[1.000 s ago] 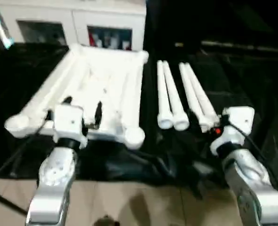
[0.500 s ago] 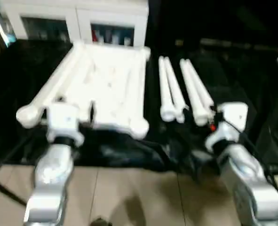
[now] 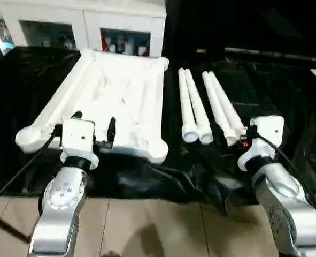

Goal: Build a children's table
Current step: Move to table

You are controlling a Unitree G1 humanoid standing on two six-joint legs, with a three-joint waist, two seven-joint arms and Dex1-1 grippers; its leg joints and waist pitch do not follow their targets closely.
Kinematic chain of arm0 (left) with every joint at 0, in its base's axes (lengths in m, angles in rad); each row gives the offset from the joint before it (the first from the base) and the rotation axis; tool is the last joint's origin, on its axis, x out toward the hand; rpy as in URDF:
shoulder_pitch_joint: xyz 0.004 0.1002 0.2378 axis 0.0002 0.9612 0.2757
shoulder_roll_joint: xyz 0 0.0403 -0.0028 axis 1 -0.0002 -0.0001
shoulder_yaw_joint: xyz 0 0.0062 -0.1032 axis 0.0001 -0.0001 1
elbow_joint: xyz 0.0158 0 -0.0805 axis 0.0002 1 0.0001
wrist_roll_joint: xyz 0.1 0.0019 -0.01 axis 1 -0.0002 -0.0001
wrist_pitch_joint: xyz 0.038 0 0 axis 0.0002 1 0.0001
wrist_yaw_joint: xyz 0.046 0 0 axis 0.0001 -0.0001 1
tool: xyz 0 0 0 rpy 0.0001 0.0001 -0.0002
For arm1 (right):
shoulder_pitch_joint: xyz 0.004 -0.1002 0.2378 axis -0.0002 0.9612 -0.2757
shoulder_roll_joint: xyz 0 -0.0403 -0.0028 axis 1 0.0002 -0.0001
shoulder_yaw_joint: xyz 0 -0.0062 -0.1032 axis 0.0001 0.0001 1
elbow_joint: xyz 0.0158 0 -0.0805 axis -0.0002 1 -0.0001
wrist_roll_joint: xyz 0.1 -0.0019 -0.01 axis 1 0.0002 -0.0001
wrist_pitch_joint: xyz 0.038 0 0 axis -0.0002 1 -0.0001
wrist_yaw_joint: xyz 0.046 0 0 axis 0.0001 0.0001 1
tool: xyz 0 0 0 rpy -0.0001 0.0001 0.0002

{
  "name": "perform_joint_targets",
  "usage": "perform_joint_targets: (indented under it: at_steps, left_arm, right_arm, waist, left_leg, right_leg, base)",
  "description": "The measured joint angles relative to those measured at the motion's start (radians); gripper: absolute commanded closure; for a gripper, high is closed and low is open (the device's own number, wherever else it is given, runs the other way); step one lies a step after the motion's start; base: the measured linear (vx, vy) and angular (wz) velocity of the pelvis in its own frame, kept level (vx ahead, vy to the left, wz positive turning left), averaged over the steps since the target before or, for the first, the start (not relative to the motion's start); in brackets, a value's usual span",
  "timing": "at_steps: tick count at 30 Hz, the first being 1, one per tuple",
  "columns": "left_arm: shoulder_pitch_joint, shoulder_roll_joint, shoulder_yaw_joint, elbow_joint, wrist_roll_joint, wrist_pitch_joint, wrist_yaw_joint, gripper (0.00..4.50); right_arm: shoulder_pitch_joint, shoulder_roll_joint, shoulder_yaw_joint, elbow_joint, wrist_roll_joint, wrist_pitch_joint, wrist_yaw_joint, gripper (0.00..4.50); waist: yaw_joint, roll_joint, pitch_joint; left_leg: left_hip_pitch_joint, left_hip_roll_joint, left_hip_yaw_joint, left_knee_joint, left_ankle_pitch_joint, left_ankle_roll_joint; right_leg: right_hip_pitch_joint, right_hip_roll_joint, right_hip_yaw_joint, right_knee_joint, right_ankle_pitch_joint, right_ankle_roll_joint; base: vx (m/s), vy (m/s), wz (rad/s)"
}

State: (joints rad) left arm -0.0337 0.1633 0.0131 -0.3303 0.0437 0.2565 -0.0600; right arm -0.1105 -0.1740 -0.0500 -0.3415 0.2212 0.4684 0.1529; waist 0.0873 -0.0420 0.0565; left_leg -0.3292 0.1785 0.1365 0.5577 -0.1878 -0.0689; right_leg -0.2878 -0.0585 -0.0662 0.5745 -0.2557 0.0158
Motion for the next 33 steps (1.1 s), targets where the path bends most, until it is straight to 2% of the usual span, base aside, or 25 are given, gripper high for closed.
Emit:
perform_joint_targets:
  at_steps: [3, 5, 7, 8, 9, 10, 11, 12, 13, 14, 15, 16, 17, 18, 19, 20, 21, 22, 23, 25, 28, 29, 30, 32, 33]
  left_arm:
    - [0.007, -0.002, -0.003, 0.0, -0.001, 0.0, -0.004, 0.07]
    - [0.006, -0.006, -0.011, 0.0, -0.001, 0.0, -0.004, 0.07]
    - [0.005, -0.011, -0.021, 0.0, -0.002, 0.0, -0.01, 0.07]
    - [0.005, -0.009, -0.019, 0.0, -0.002, 0.0, -0.011, 0.07]
    - [0.006, -0.006, -0.011, 0.001, -0.002, 0.0, -0.011, 0.07]
    - [0.008, -0.003, -0.001, 0.002, -0.002, 0.001, -0.011, 0.07]
    - [0.014, 0.006, 0.013, 0.003, -0.001, 0.002, -0.01, 0.07]
    - [0.015, 0.011, 0.019, 0.003, -0.001, 0.002, -0.01, 0.07]
    - [0.014, 0.01, 0.018, 0.0, -0.001, 0.001, -0.01, 0.07]
    - [0.013, 0.008, 0.016, -0.001, -0.002, 0.001, -0.011, 0.07]
    - [0.01, 0.006, 0.013, 0.0, -0.002, 0.0, -0.012, 0.07]
    - [0.01, -0.01, 0.002, 0.004, -0.002, 0.003, -0.013, 0.07]
    - [0.011, -0.02, -0.021, 0.003, -0.003, 0.003, -0.016, 0.07]
    - [0.011, -0.019, -0.035, 0.003, -0.006, 0.003, -0.022, 0.07]
    - [0.009, -0.017, -0.034, 0.002, -0.006, 0.003, -0.022, 0.07]
    - [0.008, -0.015, -0.031, 0.001, -0.006, 0.003, -0.022, 0.07]
    - [0.007, -0.013, -0.028, -0.002, -0.006, 0.002, -0.022, 0.07]
    - [0.006, -0.012, -0.027, -0.002, -0.006, 0.002, -0.022, 0.07]
    - [0.008, -0.009, -0.024, -0.002, -0.006, 0.002, -0.022, 0.07]
    - [0.014, -0.001, -0.001, 0.0, -0.005, 0.002, -0.021, 0.07]
    - [0.014, 0.008, 0.015, 0.0, -0.005, 0.002, -0.021, 0.07]
    - [0.014, 0.007, 0.013, 0.0, -0.005, 0.002, -0.021, 0.07]
    - [0.011, 0.005, 0.011, 0.0, -0.005, 0.002, -0.021, 0.07]
    - [0.009, -0.015, -0.017, 0.001, -0.006, 0.002, -0.023, 0.07]
    - [0.007, -0.016, -0.033, 0.0, -0.006, 0.002, -0.024, 0.07]
  right_arm:
    - [-0.007, -0.012, 0.009, 0.0, -0.004, -0.002, 0.007, 0.0]
    - [0.0, -0.022, 0.013, 0.0, -0.017, -0.002, 0.008, 0.0]
    - [0.002, -0.035, 0.008, 0.002, -0.023, -0.002, 0.009, 0.0]
    - [0.001, -0.034, 0.012, 0.002, -0.024, -0.002, 0.01, 0.0]
    - [-0.007, -0.03, 0.023, 0.003, -0.024, -0.002, 0.01, 0.0]
    - [-0.016, -0.019, 0.033, 0.003, -0.022, -0.002, 0.011, 0.0]
    - [-0.026, -0.005, 0.045, 0.003, -0.02, -0.001, 0.011, 0.0]
    - [-0.02, 0.001, 0.048, 0.003, -0.019, -0.001, 0.01, 0.0]
    - [-0.015, 0.0, 0.045, 0.003, -0.019, -0.001, 0.009, 0.0]
    - [-0.012, 0.0, 0.041, 0.003, -0.019, -0.001, 0.009, 0.0]
    - [-0.009, -0.004, 0.035, 0.002, -0.019, -0.001, 0.008, 0.0]
    - [0.009, -0.015, 0.02, 0.003, -0.02, 0.0, 0.007, 0.0]
    - [0.013, -0.025, 0.009, 0.01, -0.021, 0.001, 0.006, 0.0]
    - [0.014, -0.026, -0.002, 0.013, -0.023, 0.001, 0.002, 0.0]
    - [0.013, -0.026, -0.002, 0.013, -0.023, 0.001, 0.0, 0.0]
    - [0.013, -0.025, -0.001, 0.013, -0.023, 0.001, -0.001, 0.0]
    - [0.009, -0.025, -0.001, 0.011, -0.023, 0.001, -0.001, 0.0]
    - [0.001, -0.022, 0.001, 0.011, -0.023, 0.001, -0.001, 0.0]
    - [0.0, -0.014, 0.008, 0.012, -0.023, 0.001, -0.001, 0.0]
    - [-0.004, 0.002, 0.037, 0.013, -0.022, 0.001, 0.003, 0.0]
    - [-0.009, 0.001, 0.043, 0.012, -0.023, 0.001, 0.007, 0.0]
    - [-0.009, 0.001, 0.043, 0.012, -0.023, 0.001, 0.008, 0.0]
    - [-0.008, -0.002, 0.042, 0.012, -0.023, 0.001, 0.008, 0.0]
    - [0.002, -0.023, 0.027, 0.016, -0.025, 0.0, 0.008, 0.0]
    - [0.002, -0.026, 0.017, 0.02, -0.028, 0.0, 0.008, 0.0]
  waist:
    - [0.0, -0.005, -0.004]
    - [0.0, -0.001, -0.008]
    - [0.001, 0.012, -0.014]
    - [0.003, 0.014, -0.015]
    - [-0.002, 0.01, -0.014]
    - [-0.007, 0.007, -0.016]
    - [-0.007, 0.006, -0.016]
    - [-0.004, 0.005, -0.017]
    - [-0.005, -0.004, -0.021]
    - [-0.007, -0.017, -0.021]
    - [-0.008, -0.045, -0.015]
    - [-0.002, -0.051, -0.008]
    - [0.006, -0.048, -0.003]
    - [0.01, -0.043, -0.002]
    - [0.012, -0.04, -0.002]
    - [0.014, -0.038, -0.002]
    - [0.017, -0.021, -0.002]
    - [0.015, 0.0, 0.001]
    - [0.014, 0.016, 0.002]
    - [-0.007, 0.014, 0.004]
    - [-0.041, -0.004, -0.006]
    - [-0.053, -0.012, -0.009]
    - [-0.058, -0.035, -0.016]
    - [-0.043, -0.03, -0.017]
    - [-0.033, -0.022, -0.019]
  left_leg:
    - [0.009, 0.001, 0.009, -0.001, -0.008, 0.006]
    - [-0.013, -0.006, -0.006, 0.008, -0.012, 0.026]
    - [-0.045, -0.007, -0.036, 0.035, -0.031, 0.06]
    - [-0.046, -0.013, -0.049, 0.043, -0.037, 0.069]
    - [-0.042, -0.033, -0.078, 0.045, -0.045, 0.08]
    - [-0.037, -0.049, -0.097, 0.046, -0.051, 0.078]
    - [-0.024, -0.055, -0.101, 0.049, -0.059, 0.069]
    - [-0.002, -0.061, -0.103, 0.051, -0.072, 0.066]
    - [0.01, -0.068, -0.092, 0.051, -0.079, 0.063]
    - [0.02, -0.079, -0.082, 0.051, -0.085, 0.056]
    - [0.031, -0.09, -0.059, 0.053, -0.094, 0.043]
    - [0.046, -0.086, -0.038, 0.077, -0.111, 0.067]
    - [0.046, -0.08, -0.036, 0.11, -0.127, 0.101]
    - [0.032, -0.084, -0.04, 0.154, -0.127, 0.1]
    - [0.026, -0.089, -0.043, 0.161, -0.126, 0.097]
    - [0.019, -0.088, -0.047, 0.157, -0.122, 0.091]
    - [0.014, -0.08, -0.047, 0.134, -0.119, 0.085]
    - [0.007, -0.06, -0.048, 0.09, -0.095, 0.061]
    - [0.013, -0.044, -0.047, 0.087, -0.068, 0.022]
    - [0.02, -0.041, -0.047, 0.078, -0.073, 0.025]
    - [0.028, -0.049, -0.045, 0.077, -0.084, 0.039]
    - [0.031, -0.057, -0.041, 0.077, -0.088, 0.041]
    - [0.03, -0.069, -0.032, 0.078, -0.091, 0.042]
    - [0.022, -0.067, -0.032, 0.097, -0.109, 0.09]
    - [0.001, -0.066, -0.035, 0.125, -0.114, 0.099]
  right_leg:
    - [0.013, -0.001, 0.003, -0.008, -0.004, 0.002]
    - [0.03, -0.003, -0.021, -0.031, -0.008, 0.007]
    - [0.053, -0.005, -0.071, -0.06, -0.014, 0.015]
    - [0.065, -0.01, -0.089, -0.068, -0.02, 0.021]
    - [0.064, -0.014, -0.092, -0.043, -0.034, 0.024]
    - [0.039, -0.018, -0.074, 0.027, -0.055, 0.012]
    - [-0.002, -0.012, -0.047, 0.116, -0.069, 0.01]
    - [-0.049, 0.0, -0.024, 0.168, -0.076, 0.018]
    - [-0.09, 0.001, -0.011, 0.174, -0.071, 0.025]
    - [-0.118, -0.003, 0.009, 0.152, -0.063, 0.024]
    - [-0.12, -0.009, 0.038, 0.096, -0.009, -0.003]
    - [-0.106, 0.0, 0.059, 0.101, 0.008, -0.022]
    - [-0.095, 0.005, 0.061, 0.097, 0.006, -0.025]
    - [-0.079, 0.008, 0.061, 0.088, 0.004, -0.028]
    - [-0.065, 0.01, 0.06, 0.08, 0.003, -0.031]
    - [-0.05, 0.015, 0.056, 0.071, 0.002, -0.033]
    - [-0.036, 0.022, 0.047, 0.065, 0.001, -0.035]
    - [-0.02, 0.039, 0.029, 0.057, -0.001, -0.035]
    - [-0.009, 0.041, 0.015, 0.054, -0.004, -0.032]
    - [-0.011, 0.033, 0.0, 0.052, -0.021, -0.053]
    - [-0.044, 0.009, 0.0, 0.113, -0.029, -0.063]
    - [-0.05, -0.007, 0.003, 0.093, -0.024, -0.056]
    - [-0.052, -0.026, 0.016, 0.072, -0.004, -0.01]
    - [-0.037, -0.015, 0.027, 0.061, -0.009, -0.006]
    - [-0.03, -0.013, 0.026, 0.052, -0.01, -0.007]
  base:
    - [0.112, 0.026, 0.01]
    - [0.121, 0.022, 0.19]
    - [0.163, 0.017, 0.61]
    - [0.182, 0.015, 0.69]
    - [0.177, -0.014, 0.6]
    - [0.177, -0.014, 0.6]
    - [0.102, -0.054, 0.29]
    - [-0.051, -0.086, -0.01]
    - [-0.051, -0.086, -0.01]
    - [-0.044, -0.102, -0.06]
    - [0.05, -0.123, 0.12]
    - [0.05, -0.123, 0.12]
    - [0.052, -0.112, 0.08]
    - [0.076, -0.065, -0.06]
    - [0.076, -0.065, -0.06]
    - [0.084, -0.023, 0.03]
    - [0.07, 0.033, 0.05]
    - [0.07, 0.033, 0.05]
    - [0.074, 0.105, -0.04]
    - [0.121, 0.098, 0.02]
    - [0.11, 0.042, 0.05]
    - [0.095, 0.004, 0.04]
    - [0.076, -0.05, 0.07]
    - [0.086, -0.053, 0.03]
    - [0.107, -0.008, -0.05]
